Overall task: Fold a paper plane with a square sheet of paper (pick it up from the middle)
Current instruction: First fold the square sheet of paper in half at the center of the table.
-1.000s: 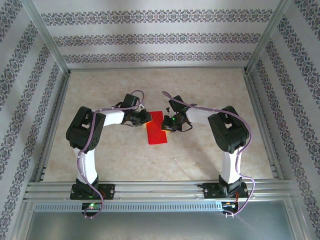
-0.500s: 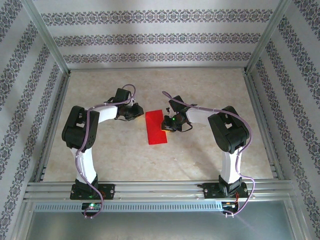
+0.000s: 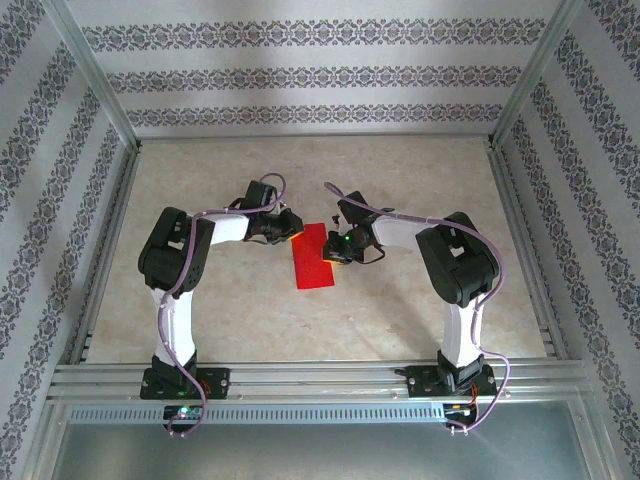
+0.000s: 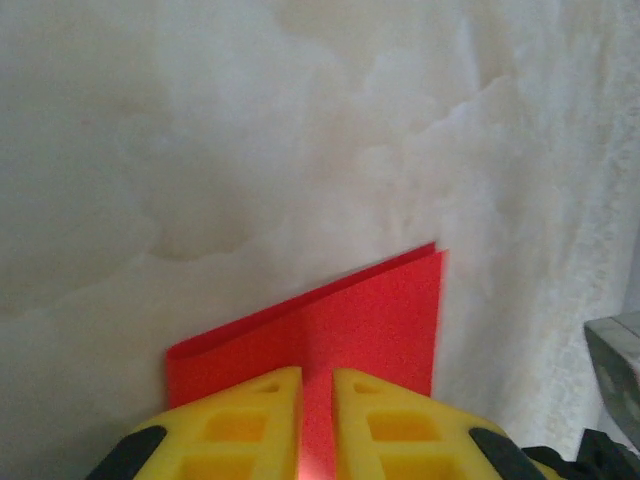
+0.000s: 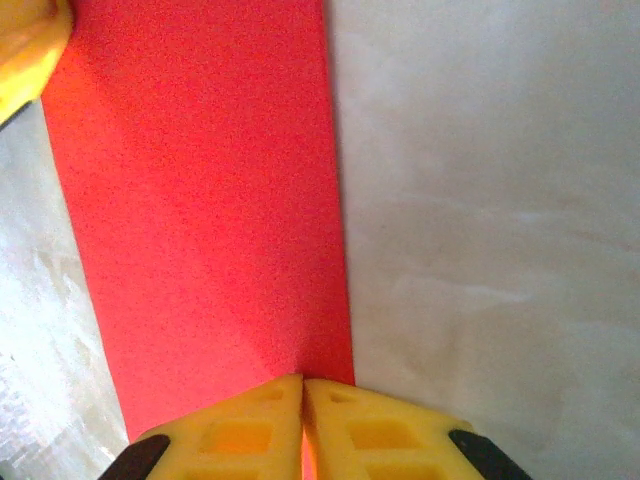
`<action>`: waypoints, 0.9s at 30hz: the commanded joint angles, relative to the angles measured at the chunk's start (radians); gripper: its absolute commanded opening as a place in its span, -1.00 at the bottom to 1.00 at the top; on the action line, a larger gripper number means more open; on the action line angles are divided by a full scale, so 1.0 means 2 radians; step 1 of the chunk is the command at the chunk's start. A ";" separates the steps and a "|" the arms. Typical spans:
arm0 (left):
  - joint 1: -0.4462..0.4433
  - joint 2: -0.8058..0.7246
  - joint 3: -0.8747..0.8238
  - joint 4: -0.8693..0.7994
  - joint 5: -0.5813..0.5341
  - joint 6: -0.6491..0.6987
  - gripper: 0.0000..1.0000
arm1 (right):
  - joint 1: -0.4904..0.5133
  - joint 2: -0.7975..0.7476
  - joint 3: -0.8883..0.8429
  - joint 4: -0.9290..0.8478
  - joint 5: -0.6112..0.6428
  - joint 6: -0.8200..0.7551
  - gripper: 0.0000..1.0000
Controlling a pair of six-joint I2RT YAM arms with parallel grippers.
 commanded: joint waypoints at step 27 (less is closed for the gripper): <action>0.027 -0.102 0.025 -0.181 -0.089 0.063 -0.67 | -0.006 0.076 -0.068 -0.110 0.152 -0.007 -0.71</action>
